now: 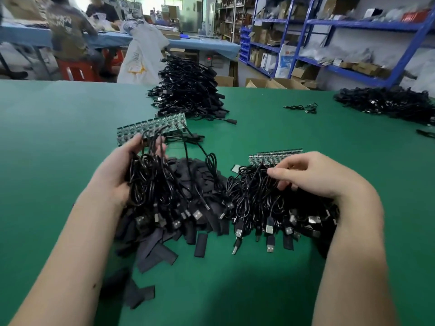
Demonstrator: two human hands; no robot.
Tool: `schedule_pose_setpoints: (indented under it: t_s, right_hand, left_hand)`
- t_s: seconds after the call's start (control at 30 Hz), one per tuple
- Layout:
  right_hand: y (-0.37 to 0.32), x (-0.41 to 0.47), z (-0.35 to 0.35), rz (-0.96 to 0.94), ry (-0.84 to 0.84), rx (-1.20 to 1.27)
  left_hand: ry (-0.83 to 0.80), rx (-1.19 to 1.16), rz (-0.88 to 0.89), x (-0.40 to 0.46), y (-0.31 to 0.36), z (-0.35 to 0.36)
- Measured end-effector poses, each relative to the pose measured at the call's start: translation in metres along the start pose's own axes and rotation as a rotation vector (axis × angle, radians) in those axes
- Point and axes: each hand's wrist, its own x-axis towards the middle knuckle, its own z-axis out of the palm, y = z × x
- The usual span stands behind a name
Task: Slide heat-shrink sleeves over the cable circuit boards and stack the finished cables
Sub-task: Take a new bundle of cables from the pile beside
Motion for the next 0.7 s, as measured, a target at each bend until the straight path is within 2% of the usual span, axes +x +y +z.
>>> schedule_pose_setpoints:
  t_s: [0.1,0.17,0.23,0.33,0.4,0.47,0.57,0.7]
  right_hand:
    - [-0.018,0.008,0.007,-0.083,0.255,-0.001]
    - [-0.038,0.017,0.023,-0.176,0.332,0.228]
    - [-0.058,0.027,0.047,-0.234,0.222,0.45]
    - [-0.077,0.036,0.082,-0.28,0.025,0.439]
    - [-0.083,0.041,0.098,-0.276,-0.046,0.487]
    - [-0.085,0.046,0.108,-0.287,-0.037,0.547]
    - [-0.087,0.052,0.116,-0.31,0.06,0.443]
    - [-0.089,0.051,0.124,-0.318,-0.023,0.515]
  left_hand:
    - [0.001,0.041,-0.04,-0.005,0.003,-0.008]
    - [-0.003,0.031,-0.066,-0.005,0.001,-0.009]
    - [-0.014,0.019,-0.076,-0.005,0.001,-0.008]
    - [-0.022,0.016,-0.074,-0.004,0.0,-0.007]
    - [-0.011,0.024,-0.072,-0.004,0.0,-0.007]
    - [-0.008,0.04,-0.082,-0.005,-0.001,-0.007]
    - [-0.011,0.047,-0.099,-0.006,-0.001,-0.006]
    - [-0.015,0.023,-0.12,-0.004,-0.002,-0.004]
